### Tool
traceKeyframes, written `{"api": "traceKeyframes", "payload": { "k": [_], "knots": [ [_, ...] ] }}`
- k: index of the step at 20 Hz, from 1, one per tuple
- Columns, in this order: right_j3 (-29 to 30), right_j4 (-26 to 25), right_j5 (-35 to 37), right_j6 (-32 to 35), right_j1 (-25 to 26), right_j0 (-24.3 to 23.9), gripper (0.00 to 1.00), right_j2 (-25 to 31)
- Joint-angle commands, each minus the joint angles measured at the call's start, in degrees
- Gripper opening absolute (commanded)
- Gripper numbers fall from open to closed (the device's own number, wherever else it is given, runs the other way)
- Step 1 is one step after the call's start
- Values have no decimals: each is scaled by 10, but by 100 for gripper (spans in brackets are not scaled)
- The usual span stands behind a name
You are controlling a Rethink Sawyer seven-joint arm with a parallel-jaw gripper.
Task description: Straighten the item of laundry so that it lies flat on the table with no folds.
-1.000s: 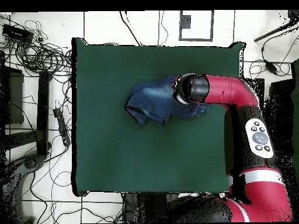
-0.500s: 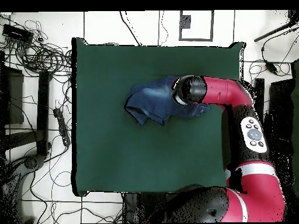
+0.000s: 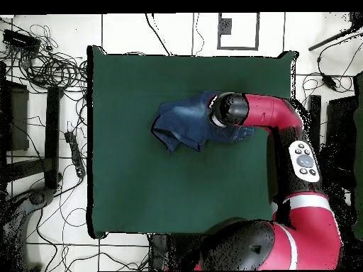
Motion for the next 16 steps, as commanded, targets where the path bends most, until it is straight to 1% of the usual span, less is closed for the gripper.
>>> {"api": "traceKeyframes", "payload": {
  "k": [1, 4, 7, 9, 12, 16],
  "knots": [
    [105, 29, 98, -43, -85, 24, 100, 5],
    [112, 49, 162, -51, -130, 25, 100, 6],
    [103, 48, 176, -44, -133, 30, 100, 5],
    [104, 42, 158, -33, -127, 32, 100, 4],
    [88, 28, 140, -36, -97, 29, 100, 8],
    [57, -9, 66, -35, -27, 27, 100, 7]
  ]
}}
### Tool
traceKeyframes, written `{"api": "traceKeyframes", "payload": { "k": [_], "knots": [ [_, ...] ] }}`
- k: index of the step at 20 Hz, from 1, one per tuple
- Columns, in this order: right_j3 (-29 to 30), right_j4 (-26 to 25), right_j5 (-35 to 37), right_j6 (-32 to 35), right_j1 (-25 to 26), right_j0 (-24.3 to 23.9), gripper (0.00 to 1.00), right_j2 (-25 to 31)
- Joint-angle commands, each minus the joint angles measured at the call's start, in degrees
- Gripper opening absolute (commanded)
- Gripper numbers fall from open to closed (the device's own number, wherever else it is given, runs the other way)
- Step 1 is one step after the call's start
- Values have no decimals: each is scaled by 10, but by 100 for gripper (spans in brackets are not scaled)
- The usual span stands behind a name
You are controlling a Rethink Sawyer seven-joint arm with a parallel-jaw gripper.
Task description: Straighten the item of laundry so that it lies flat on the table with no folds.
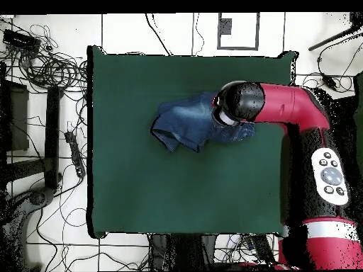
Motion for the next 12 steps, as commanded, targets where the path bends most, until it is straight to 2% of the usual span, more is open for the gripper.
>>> {"api": "traceKeyframes", "payload": {
  "k": [1, 5, 12],
  "knots": [
    [14, -40, -61, -35, 106, 25, 100, 9],
    [11, -43, -97, -50, 137, 12, 100, 23],
    [3, -41, -92, -56, 145, 12, 100, 23]
  ]
}}
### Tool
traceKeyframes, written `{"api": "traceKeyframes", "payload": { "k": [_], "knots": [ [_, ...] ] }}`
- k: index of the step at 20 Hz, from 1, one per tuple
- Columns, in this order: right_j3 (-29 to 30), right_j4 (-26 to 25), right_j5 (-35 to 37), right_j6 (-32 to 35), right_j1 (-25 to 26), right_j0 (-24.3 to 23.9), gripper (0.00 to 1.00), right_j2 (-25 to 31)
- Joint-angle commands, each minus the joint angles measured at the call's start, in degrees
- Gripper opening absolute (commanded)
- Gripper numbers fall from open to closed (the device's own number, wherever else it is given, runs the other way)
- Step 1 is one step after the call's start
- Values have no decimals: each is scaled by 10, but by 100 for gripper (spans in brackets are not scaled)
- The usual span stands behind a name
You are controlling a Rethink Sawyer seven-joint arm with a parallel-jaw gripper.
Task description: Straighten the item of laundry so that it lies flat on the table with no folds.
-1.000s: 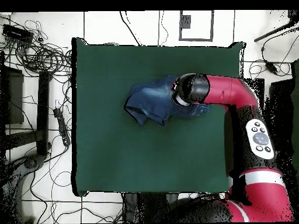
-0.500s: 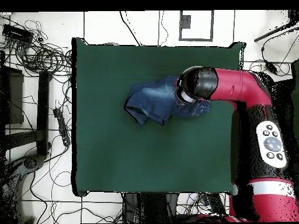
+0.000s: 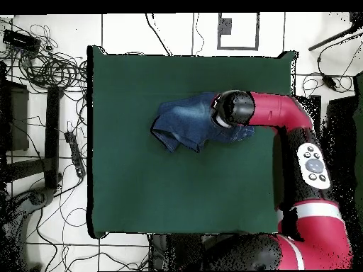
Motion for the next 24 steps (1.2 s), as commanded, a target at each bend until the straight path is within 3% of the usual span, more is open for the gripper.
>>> {"api": "traceKeyframes", "payload": {
  "k": [1, 7, 10, 23, 24],
  "knots": [
    [22, -11, -8, -55, 60, 17, 100, 22],
    [16, -6, -3, -56, 63, 12, 100, 22],
    [9, 1, -22, -18, 68, 13, 100, 15],
    [19, -24, -85, -1, 83, 18, 100, 3],
    [23, -30, -90, -13, 83, 16, 0, 6]
  ]
}}
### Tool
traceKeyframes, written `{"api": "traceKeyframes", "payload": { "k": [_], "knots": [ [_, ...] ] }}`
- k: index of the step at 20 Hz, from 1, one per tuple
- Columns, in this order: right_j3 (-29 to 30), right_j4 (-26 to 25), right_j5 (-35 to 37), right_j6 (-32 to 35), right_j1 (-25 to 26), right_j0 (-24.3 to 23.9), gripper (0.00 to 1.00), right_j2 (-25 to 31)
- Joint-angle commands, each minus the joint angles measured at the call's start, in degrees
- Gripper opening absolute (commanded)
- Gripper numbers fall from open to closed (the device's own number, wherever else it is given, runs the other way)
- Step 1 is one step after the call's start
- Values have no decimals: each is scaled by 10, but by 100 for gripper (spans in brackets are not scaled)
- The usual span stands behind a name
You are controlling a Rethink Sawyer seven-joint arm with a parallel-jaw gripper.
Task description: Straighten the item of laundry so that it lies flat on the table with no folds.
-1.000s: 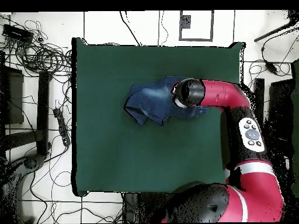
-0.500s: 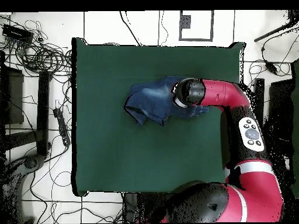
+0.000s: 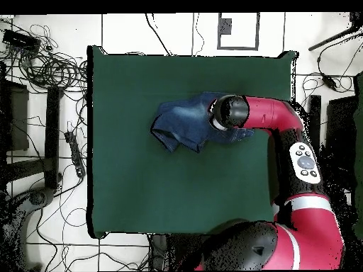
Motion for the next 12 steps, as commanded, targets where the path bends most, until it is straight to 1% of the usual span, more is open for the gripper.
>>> {"api": "traceKeyframes", "payload": {
  "k": [1, 9, 10, 11, 12],
  "knots": [
    [35, -34, -86, -17, 48, 18, 0, 5],
    [42, -44, -90, -23, 44, 24, 0, -6],
    [40, -44, -93, -20, 45, 24, 0, -7],
    [39, -43, -106, -3, 43, 27, 0, -12],
    [41, -37, -89, -3, 37, 25, 0, -15]
  ]
}}
